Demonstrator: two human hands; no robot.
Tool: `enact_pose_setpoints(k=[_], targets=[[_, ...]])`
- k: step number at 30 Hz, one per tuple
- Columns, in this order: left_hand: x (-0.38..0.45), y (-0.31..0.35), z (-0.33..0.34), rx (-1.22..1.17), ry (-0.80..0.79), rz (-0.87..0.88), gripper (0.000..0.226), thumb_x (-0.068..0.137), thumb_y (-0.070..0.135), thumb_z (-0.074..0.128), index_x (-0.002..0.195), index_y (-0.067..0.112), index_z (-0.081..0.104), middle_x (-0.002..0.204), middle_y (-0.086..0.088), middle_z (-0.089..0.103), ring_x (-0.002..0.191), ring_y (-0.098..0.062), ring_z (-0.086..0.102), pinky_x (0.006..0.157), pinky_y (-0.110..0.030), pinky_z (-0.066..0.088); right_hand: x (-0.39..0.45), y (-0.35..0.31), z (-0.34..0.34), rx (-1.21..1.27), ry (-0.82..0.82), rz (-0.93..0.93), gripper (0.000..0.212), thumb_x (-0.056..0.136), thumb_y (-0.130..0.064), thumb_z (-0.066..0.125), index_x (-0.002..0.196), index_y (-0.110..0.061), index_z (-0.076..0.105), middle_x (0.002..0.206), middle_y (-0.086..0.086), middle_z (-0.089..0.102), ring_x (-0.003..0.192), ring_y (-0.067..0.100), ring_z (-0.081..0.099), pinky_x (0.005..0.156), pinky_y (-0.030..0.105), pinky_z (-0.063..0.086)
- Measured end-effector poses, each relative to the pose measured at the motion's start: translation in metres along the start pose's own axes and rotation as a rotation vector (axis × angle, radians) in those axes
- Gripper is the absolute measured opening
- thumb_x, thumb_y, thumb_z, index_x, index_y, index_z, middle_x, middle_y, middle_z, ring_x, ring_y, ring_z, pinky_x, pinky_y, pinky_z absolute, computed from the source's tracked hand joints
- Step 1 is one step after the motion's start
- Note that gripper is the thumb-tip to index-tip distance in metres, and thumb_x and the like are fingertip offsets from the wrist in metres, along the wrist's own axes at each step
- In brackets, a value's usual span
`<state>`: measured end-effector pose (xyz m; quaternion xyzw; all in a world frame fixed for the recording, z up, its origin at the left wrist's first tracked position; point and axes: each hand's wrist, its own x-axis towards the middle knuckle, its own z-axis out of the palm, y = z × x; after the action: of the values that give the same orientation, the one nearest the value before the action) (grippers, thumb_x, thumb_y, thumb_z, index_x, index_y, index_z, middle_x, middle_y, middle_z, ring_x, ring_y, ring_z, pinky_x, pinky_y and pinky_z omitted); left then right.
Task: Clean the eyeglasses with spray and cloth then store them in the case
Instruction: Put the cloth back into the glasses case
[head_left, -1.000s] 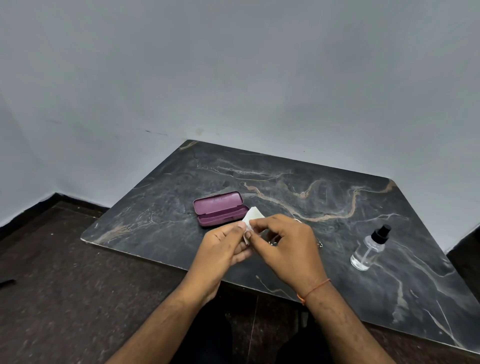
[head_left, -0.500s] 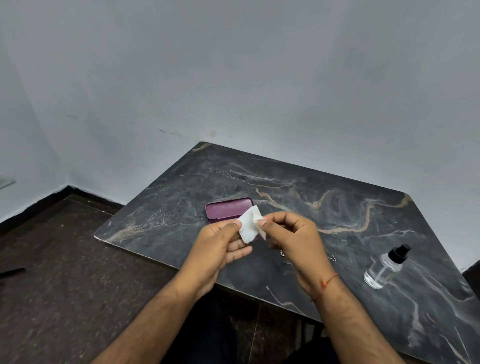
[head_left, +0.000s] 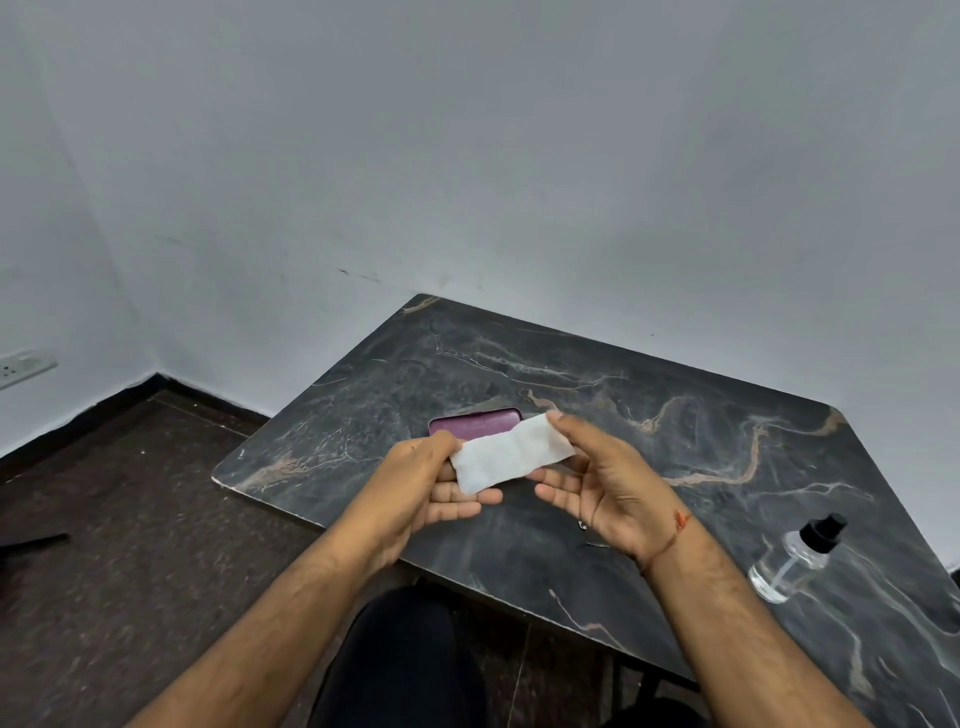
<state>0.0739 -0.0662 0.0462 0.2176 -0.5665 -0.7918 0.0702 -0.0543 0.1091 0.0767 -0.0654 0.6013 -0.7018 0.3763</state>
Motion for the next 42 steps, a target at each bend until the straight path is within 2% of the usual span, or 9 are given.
enact_pose_setpoints(k=[3, 6, 10, 21, 24, 28, 33, 37, 42], targets=[[0.007, 0.001, -0.003, 0.045, 0.039, -0.027, 0.03, 0.107, 0.031, 0.062, 0.118, 0.007, 0.076, 0.104, -0.013, 0.086, 0.095, -0.029, 0.085, 0.076, -0.03, 0.067, 0.011, -0.001, 0.004, -0.11, 0.027, -0.043, 0.019, 0.091, -0.023, 0.081, 0.106, -0.014, 0.075, 0.096, 0.011, 0.082, 0.076, 0.02, 0.075, 0.068, 0.029, 0.063], [0.018, 0.0, -0.006, 0.133, 0.113, 0.027, 0.028, 0.097, 0.028, 0.081, 0.114, 0.006, 0.077, 0.091, -0.006, 0.086, 0.083, -0.022, 0.085, 0.066, -0.024, 0.065, 0.025, -0.002, 0.007, -0.185, 0.079, -0.07, 0.031, 0.087, -0.012, 0.085, 0.116, -0.007, 0.074, 0.097, 0.012, 0.081, 0.072, 0.017, 0.074, 0.061, 0.026, 0.063], [0.039, -0.002, -0.019, 0.287, 0.237, 0.125, 0.022, 0.095, 0.02, 0.084, 0.104, 0.001, 0.077, 0.066, -0.001, 0.074, 0.05, -0.01, 0.067, 0.046, -0.019, 0.053, 0.047, -0.004, 0.006, -0.256, 0.146, -0.113, 0.038, 0.081, -0.006, 0.09, 0.115, -0.004, 0.073, 0.105, 0.013, 0.082, 0.074, 0.015, 0.077, 0.057, 0.026, 0.063], [0.078, -0.011, -0.034, 0.541, 0.388, 0.13, 0.028, 0.092, 0.033, 0.087, 0.089, 0.005, 0.079, 0.055, -0.005, 0.069, 0.036, -0.005, 0.053, 0.044, -0.02, 0.045, 0.105, -0.017, -0.003, -0.51, 0.227, -0.109, 0.025, 0.081, 0.008, 0.085, 0.095, -0.006, 0.07, 0.114, 0.023, 0.077, 0.078, 0.023, 0.073, 0.049, 0.026, 0.06], [0.082, -0.011, -0.036, 0.695, 0.429, 0.119, 0.032, 0.088, 0.043, 0.087, 0.078, 0.014, 0.08, 0.056, -0.003, 0.073, 0.038, 0.001, 0.055, 0.06, -0.024, 0.046, 0.116, -0.017, -0.006, -0.686, 0.267, -0.113, 0.027, 0.078, 0.002, 0.09, 0.092, -0.01, 0.07, 0.103, 0.014, 0.076, 0.073, 0.02, 0.069, 0.05, 0.029, 0.058], [0.083, -0.014, -0.035, 0.839, 0.433, 0.087, 0.031, 0.088, 0.043, 0.086, 0.077, 0.015, 0.078, 0.054, 0.003, 0.073, 0.038, 0.007, 0.056, 0.06, -0.022, 0.041, 0.125, -0.01, -0.008, -0.909, 0.302, -0.148, 0.029, 0.074, -0.008, 0.095, 0.085, -0.02, 0.071, 0.086, 0.004, 0.075, 0.063, 0.014, 0.065, 0.049, 0.026, 0.052], [0.086, -0.019, -0.036, 1.002, 0.439, 0.1, 0.027, 0.083, 0.036, 0.088, 0.071, 0.015, 0.076, 0.059, 0.008, 0.073, 0.067, -0.007, 0.072, 0.067, -0.024, 0.05, 0.131, 0.0, -0.008, -1.142, 0.325, -0.185, 0.029, 0.067, -0.02, 0.097, 0.082, -0.026, 0.072, 0.089, -0.008, 0.076, 0.086, 0.012, 0.072, 0.081, 0.029, 0.061], [0.088, -0.022, -0.035, 1.003, 0.44, 0.075, 0.015, 0.078, 0.028, 0.086, 0.071, 0.018, 0.077, 0.066, 0.009, 0.076, 0.075, -0.01, 0.076, 0.073, -0.025, 0.057, 0.134, 0.005, -0.008, -1.242, 0.328, -0.199, 0.027, 0.067, -0.02, 0.092, 0.078, -0.028, 0.069, 0.084, -0.009, 0.076, 0.085, 0.015, 0.074, 0.083, 0.032, 0.063], [0.094, -0.021, -0.035, 0.987, 0.439, 0.041, 0.009, 0.077, 0.024, 0.081, 0.072, 0.017, 0.077, 0.063, 0.007, 0.076, 0.07, -0.01, 0.075, 0.075, -0.027, 0.061, 0.137, 0.013, -0.009, -1.31, 0.316, -0.209, 0.03, 0.065, -0.022, 0.09, 0.08, -0.032, 0.066, 0.091, -0.009, 0.077, 0.088, 0.016, 0.073, 0.083, 0.033, 0.062]])
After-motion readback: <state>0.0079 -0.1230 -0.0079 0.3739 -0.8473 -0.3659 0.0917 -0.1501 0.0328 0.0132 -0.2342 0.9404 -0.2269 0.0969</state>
